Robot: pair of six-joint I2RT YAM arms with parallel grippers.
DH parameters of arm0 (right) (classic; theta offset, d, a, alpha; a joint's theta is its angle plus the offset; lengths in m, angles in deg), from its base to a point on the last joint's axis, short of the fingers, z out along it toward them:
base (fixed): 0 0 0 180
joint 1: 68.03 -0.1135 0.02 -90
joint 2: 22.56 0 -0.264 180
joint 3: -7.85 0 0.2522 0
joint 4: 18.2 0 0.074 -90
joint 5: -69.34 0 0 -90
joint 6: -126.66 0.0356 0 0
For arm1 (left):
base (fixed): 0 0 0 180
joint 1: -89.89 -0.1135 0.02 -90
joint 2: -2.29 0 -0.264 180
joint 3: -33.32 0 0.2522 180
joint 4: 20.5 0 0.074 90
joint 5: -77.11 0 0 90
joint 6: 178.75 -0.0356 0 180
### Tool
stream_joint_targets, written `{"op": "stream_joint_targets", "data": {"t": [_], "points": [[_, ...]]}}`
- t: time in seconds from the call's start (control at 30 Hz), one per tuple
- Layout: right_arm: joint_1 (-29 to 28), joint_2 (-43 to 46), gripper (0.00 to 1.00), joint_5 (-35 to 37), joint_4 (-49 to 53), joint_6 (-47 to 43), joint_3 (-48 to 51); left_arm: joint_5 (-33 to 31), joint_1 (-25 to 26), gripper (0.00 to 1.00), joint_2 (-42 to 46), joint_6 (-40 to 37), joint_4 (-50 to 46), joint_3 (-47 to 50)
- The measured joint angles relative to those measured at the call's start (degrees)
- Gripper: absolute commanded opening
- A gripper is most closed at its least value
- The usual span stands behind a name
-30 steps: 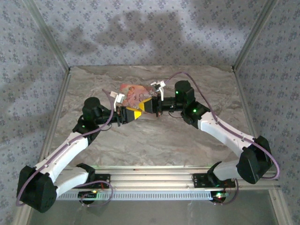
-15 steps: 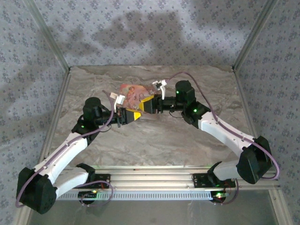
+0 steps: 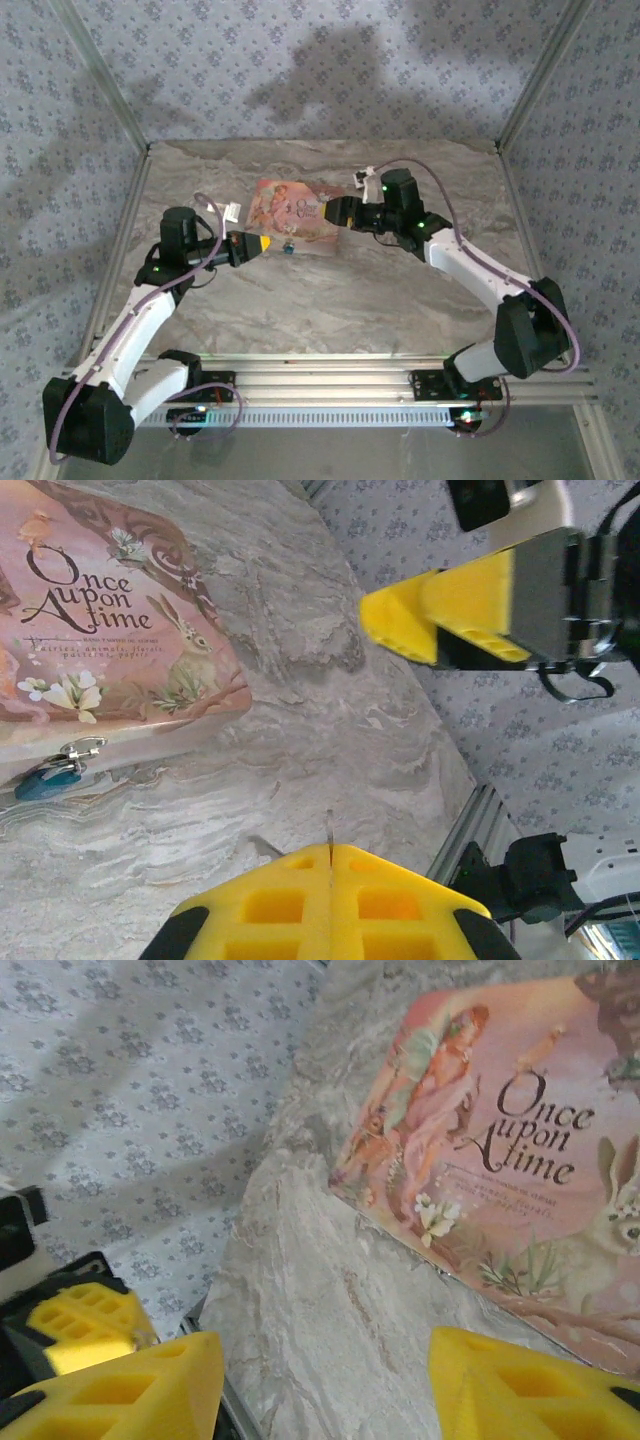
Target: Unlock the padlock with the key
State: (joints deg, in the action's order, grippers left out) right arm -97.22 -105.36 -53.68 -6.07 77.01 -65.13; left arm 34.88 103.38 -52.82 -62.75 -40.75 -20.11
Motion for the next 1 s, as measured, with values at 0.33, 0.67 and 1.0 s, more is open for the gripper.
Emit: {"op": "stream_joint_targets", "data": {"t": [0.33,0.67,1.0], "points": [[-5.1,-0.6,0.52,-3.9,-13.6,2.9,4.4,2.2,0.0,0.0,0.4,5.8,7.4,1.1],[-10.1,1.4,0.46,-1.0,-26.9,6.0,8.2,1.4,0.0,0.0,2.6,15.6,16.8,3.7],[-13.3,0.9,0.43,-0.7,-31.8,7.8,8.1,0.6,0.0,0.0,5.2,20.7,22.1,4.6]]}}
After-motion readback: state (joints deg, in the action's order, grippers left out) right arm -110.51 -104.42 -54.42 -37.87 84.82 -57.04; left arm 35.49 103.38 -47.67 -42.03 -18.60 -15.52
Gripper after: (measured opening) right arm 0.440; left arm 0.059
